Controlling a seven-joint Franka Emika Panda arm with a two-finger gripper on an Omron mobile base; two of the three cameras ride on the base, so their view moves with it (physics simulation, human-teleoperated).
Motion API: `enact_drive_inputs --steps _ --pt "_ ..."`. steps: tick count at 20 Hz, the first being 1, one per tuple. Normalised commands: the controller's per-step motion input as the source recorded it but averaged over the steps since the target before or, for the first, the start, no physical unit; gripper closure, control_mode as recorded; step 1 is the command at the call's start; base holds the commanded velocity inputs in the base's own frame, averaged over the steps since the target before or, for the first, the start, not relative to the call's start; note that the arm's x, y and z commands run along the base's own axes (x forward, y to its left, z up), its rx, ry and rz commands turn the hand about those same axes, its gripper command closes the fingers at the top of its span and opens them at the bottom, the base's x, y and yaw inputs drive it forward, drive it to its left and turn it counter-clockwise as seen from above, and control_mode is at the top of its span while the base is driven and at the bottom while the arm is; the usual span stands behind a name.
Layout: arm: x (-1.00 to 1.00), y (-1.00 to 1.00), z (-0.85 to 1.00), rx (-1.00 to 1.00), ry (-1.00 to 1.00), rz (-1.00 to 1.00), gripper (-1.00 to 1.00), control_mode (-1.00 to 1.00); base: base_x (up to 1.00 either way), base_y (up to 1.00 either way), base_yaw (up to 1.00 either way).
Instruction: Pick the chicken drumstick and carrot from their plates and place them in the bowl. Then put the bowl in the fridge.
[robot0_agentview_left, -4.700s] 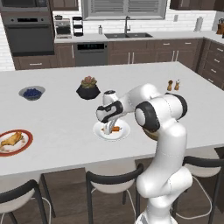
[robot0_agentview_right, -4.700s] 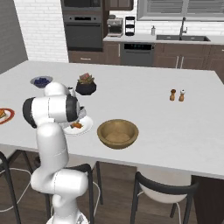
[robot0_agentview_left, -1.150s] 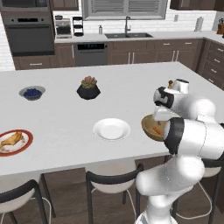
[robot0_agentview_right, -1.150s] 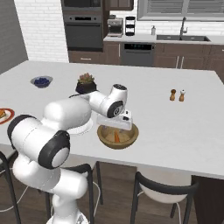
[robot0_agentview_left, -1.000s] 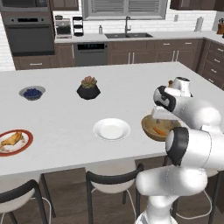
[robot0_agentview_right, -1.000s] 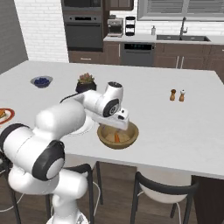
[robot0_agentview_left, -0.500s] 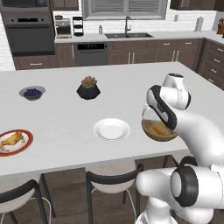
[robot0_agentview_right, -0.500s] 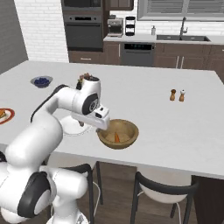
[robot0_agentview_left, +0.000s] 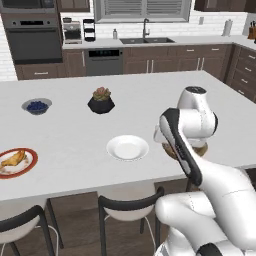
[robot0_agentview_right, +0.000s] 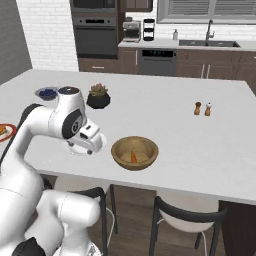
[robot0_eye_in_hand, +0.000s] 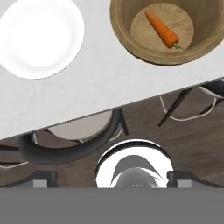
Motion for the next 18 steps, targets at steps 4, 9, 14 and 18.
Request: enact_drive_inputs --steps 4,9,14,18 --pt "-0.96 0.01 0.45 -0.09 -0.31 0.04 -1.00 -1.00 0.00 0.00 0.00" --pt "-0.73 0.01 0.45 -0.05 -0.08 0.01 -1.00 1.00 -0.13 0.02 0.00" --pt "0.00 0.00 0.00 0.00 0.00 0.00 -1.00 1.00 -0.36 0.90 0.00" --pt "0.00 0.00 0.00 0.00 0.00 0.00 -1.00 1.00 -0.01 1.00 0.02"
